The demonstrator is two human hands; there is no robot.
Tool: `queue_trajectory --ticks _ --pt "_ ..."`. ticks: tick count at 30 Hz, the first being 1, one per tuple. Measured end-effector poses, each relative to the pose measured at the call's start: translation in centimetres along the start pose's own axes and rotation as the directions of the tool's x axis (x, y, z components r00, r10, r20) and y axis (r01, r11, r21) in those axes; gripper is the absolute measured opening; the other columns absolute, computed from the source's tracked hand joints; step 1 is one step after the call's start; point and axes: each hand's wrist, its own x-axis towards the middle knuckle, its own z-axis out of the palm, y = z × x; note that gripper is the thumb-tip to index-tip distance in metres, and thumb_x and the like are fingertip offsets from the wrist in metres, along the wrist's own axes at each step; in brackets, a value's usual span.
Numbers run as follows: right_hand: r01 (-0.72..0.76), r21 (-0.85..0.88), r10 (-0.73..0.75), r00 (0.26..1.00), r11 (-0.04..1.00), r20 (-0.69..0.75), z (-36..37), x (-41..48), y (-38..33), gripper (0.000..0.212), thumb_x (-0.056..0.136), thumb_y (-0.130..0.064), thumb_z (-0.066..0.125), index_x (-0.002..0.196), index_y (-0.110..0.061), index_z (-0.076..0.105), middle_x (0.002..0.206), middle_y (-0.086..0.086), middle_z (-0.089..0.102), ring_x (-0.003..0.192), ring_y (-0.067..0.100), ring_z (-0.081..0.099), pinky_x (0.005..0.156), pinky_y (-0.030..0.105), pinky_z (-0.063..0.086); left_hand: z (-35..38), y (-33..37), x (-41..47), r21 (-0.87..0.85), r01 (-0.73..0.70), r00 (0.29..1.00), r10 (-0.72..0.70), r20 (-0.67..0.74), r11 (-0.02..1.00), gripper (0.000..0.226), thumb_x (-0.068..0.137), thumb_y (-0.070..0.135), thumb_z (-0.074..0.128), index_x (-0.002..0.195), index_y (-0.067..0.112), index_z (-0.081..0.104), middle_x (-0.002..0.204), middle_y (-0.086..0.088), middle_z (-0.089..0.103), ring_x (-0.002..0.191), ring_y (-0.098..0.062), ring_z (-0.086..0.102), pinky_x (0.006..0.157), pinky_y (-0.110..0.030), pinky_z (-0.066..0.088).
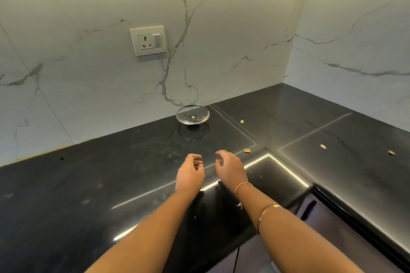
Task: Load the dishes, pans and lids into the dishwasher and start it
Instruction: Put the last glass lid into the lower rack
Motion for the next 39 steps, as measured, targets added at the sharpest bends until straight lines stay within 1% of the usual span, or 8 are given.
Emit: queue_trajectory --ticks 7,12,16,19,21,25,32,39 --pt "0.062 0.034 -0.068 0.977 0.997 0.202 0.5 13.7 0.4 0.05 0.091 -0.013 0.048 0.139 -0.016 0.037 0.124 0.015 0.052 0.115 0.029 0.051 0.095 0.034 0.039 0.7 1.5 11.8 0.081 0.078 0.997 -0.076 -0.033 0.994 0.045 0.093 0.017 0.05 0.136 0.021 0.035 0.125 -0.003 0.055 0.091 -0.011 0.055 0.061 -0.017 0.041" --pt "-0.109 0.273 0.047 0.973 0.956 0.227 2.5 20.0 -0.1 0.054 0.093 -0.014 0.05 0.143 -0.017 0.03 0.126 0.016 0.053 0.119 0.03 0.05 0.095 0.036 0.04 1.2 1.3 16.2 0.195 0.11 0.994 -0.106 -0.031 0.975 0.055 0.092 0.018 0.054 0.141 0.021 0.03 0.14 -0.011 0.042 0.115 -0.02 0.052 0.086 -0.027 0.042" --pt "-0.419 0.602 0.33 0.908 0.68 0.259 4.6 23.8 -0.2 0.07 0.091 -0.02 0.055 0.147 -0.016 0.012 0.132 0.015 0.049 0.114 0.032 0.053 0.097 0.041 0.046 1.4 1.6 18.6 0.306 0.136 0.991 -0.129 -0.045 0.942 0.055 0.092 0.018 0.054 0.141 0.018 0.029 0.144 -0.011 0.033 0.122 -0.023 0.047 0.097 -0.03 0.039" --pt "-0.597 0.725 0.434 0.785 0.344 0.441 5.7 26.6 0.4 0.062 0.091 -0.022 0.058 0.141 -0.013 0.021 0.12 0.017 0.052 0.098 0.028 0.059 0.086 0.037 0.053 1.9 1.6 20.1 0.324 0.148 0.989 -0.137 -0.058 0.934 0.057 0.092 0.02 0.055 0.142 0.017 0.028 0.147 -0.01 0.03 0.127 -0.023 0.043 0.102 -0.032 0.037" --pt "-0.637 0.727 0.418 0.751 0.256 0.511 6.3 27.6 0.8 0.054 0.09 -0.021 0.061 0.134 -0.006 0.034 0.109 0.017 0.057 0.093 0.027 0.062 0.078 0.035 0.055 2.1 1.4 20.4 0.327 0.144 0.989 -0.134 -0.055 0.934 0.057 0.092 0.02 0.054 0.142 0.017 0.027 0.148 -0.009 0.029 0.128 -0.023 0.042 0.104 -0.033 0.036" --pt "-0.64 0.743 0.393 0.745 0.195 0.539 7.3 27.6 0.8 0.03 0.091 -0.006 0.055 0.12 -0.004 0.053 0.095 0.014 0.064 0.086 0.022 0.063 0.058 0.028 0.051 2.3 0.8 19.6 0.336 0.134 0.991 -0.128 -0.04 0.932 0.057 0.092 0.02 0.054 0.142 0.018 0.028 0.147 -0.007 0.029 0.131 -0.021 0.038 0.106 -0.032 0.033" --pt "-0.621 0.767 0.412 0.748 0.159 0.52 5.8 24.3 0.8 0.018 0.088 -0.005 0.051 0.105 -0.01 0.057 0.089 0.014 0.067 0.074 0.019 0.064 0.055 0.027 0.048 2.4 1.0 18.5 0.405 0.108 0.991 -0.068 -0.113 0.908 0.056 0.09 0.014 0.055 0.141 0.016 0.031 0.15 -0.004 0.024 0.139 -0.023 0.023 0.113 -0.034 0.025" --pt "-0.627 0.771 0.43 0.731 0.115 0.53 2.8 17.0 2.7 0.009 0.087 -0.002 0.047 0.091 -0.009 0.052 0.077 0.017 0.067 0.062 0.017 0.059 0.054 0.024 0.044 3.2 2.4 14.3 0.496 -0.114 0.992 0.068 0.11 0.861 0.054 0.084 0.0 0.044 0.135 0.016 0.044 0.144 -0.001 0.038 0.138 -0.022 0.022 0.115 -0.034 0.016"
